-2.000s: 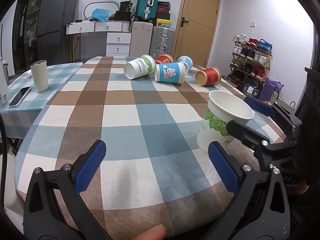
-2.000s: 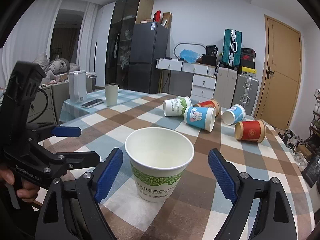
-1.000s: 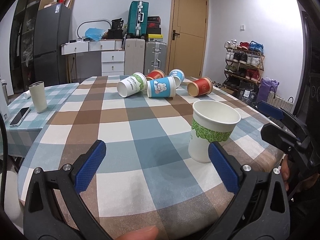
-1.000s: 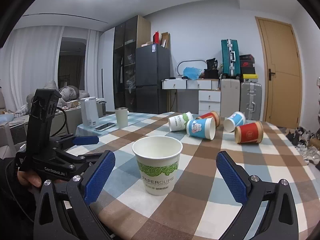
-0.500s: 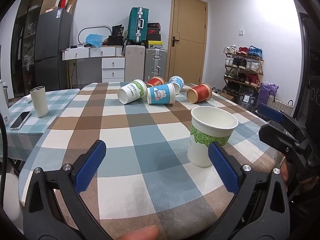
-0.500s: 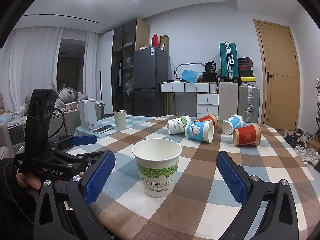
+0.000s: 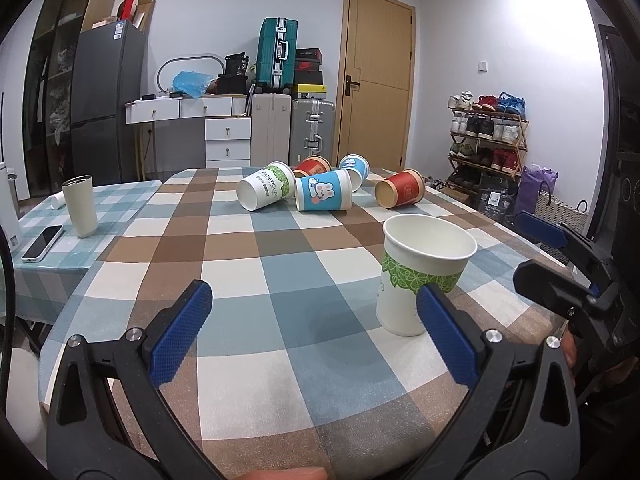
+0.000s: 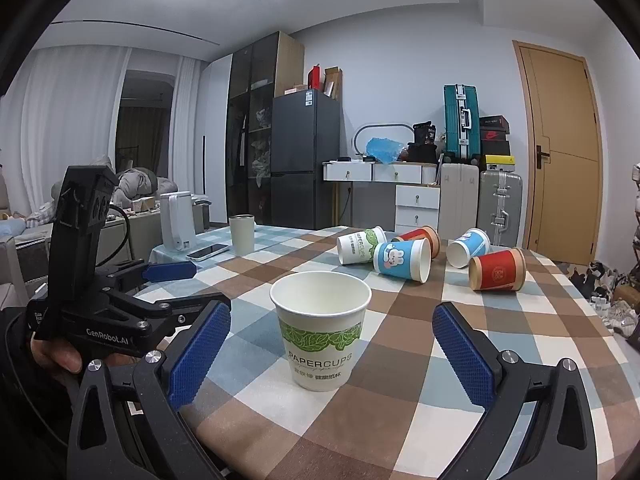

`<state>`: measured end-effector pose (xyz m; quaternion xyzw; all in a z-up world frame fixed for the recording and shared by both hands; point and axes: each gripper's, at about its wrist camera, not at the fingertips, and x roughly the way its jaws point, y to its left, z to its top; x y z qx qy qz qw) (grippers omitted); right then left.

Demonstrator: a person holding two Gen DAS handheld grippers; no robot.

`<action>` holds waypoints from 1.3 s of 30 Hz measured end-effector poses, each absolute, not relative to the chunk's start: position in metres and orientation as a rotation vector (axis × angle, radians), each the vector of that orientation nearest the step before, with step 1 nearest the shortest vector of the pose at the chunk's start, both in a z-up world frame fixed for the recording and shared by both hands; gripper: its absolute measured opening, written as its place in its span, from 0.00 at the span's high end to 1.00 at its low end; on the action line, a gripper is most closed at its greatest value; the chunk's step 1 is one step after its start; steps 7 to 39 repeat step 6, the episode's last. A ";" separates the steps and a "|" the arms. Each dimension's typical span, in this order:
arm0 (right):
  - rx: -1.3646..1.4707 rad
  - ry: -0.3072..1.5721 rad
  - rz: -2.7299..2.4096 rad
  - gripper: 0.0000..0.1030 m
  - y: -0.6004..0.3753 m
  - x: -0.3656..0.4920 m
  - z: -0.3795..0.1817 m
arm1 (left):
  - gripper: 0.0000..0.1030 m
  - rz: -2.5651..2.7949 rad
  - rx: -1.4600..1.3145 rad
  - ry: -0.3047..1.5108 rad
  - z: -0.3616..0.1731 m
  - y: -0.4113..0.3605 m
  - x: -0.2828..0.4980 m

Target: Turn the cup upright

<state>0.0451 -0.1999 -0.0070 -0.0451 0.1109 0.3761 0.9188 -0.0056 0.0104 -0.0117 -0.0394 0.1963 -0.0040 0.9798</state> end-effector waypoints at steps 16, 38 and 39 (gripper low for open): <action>-0.091 0.230 0.772 0.00 -0.199 0.047 -0.007 | 0.01 -0.013 -0.074 0.385 -0.007 0.011 -0.006; -0.091 0.230 0.772 0.00 -0.199 0.047 -0.007 | 0.01 -0.013 -0.074 0.385 -0.007 0.011 -0.006; -0.091 0.230 0.772 0.00 -0.199 0.047 -0.007 | 0.01 -0.013 -0.074 0.385 -0.007 0.011 -0.006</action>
